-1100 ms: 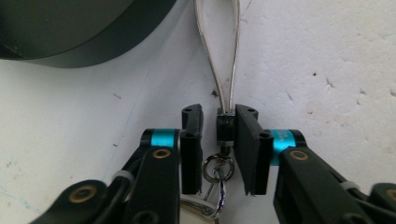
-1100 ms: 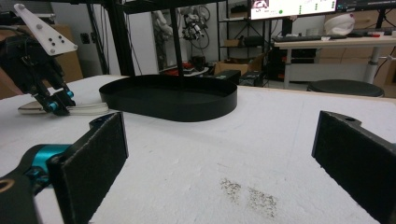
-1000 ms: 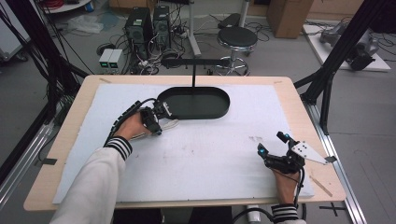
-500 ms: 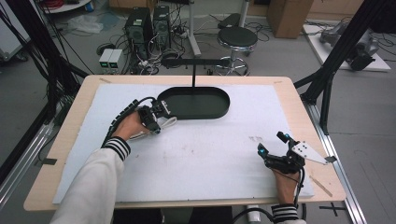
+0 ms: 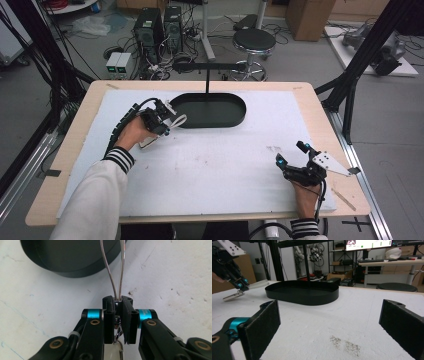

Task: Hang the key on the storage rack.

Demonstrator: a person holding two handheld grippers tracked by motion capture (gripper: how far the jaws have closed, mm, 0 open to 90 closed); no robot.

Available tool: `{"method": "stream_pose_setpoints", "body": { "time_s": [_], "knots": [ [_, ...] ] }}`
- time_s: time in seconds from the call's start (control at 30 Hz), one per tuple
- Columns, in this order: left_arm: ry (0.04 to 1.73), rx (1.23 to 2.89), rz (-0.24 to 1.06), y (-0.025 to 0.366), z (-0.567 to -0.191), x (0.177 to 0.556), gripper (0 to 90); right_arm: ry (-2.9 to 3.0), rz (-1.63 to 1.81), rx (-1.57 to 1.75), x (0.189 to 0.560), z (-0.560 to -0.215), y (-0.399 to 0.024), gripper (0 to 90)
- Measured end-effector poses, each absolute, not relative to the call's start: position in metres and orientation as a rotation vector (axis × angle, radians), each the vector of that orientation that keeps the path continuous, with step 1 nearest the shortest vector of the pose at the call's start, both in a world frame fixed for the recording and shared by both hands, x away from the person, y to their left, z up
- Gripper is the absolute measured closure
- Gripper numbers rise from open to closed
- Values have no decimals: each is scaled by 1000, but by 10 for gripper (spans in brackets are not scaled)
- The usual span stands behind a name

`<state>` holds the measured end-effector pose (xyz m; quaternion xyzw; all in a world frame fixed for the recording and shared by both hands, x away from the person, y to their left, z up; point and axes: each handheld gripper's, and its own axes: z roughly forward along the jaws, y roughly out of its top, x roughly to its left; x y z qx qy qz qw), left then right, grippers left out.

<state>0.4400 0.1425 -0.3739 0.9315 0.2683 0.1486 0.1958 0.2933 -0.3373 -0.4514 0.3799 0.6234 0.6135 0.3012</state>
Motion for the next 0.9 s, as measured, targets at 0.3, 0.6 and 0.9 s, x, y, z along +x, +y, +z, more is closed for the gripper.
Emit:
{"method": "stream_pose_setpoints", "body": {
  "time_s": [0.3,0.6,0.9],
  "knots": [
    [749,2393,518,147,-355,436,814,1654,1622,1004,293,-451,-337,24],
    [754,2233,579,153,-344,433,814,1655,1622,1007,293,-451,-337,25],
    [747,2039,712,151,-332,430,814,1657,1616,1003,293,-451,-337,25]
  ]
}}
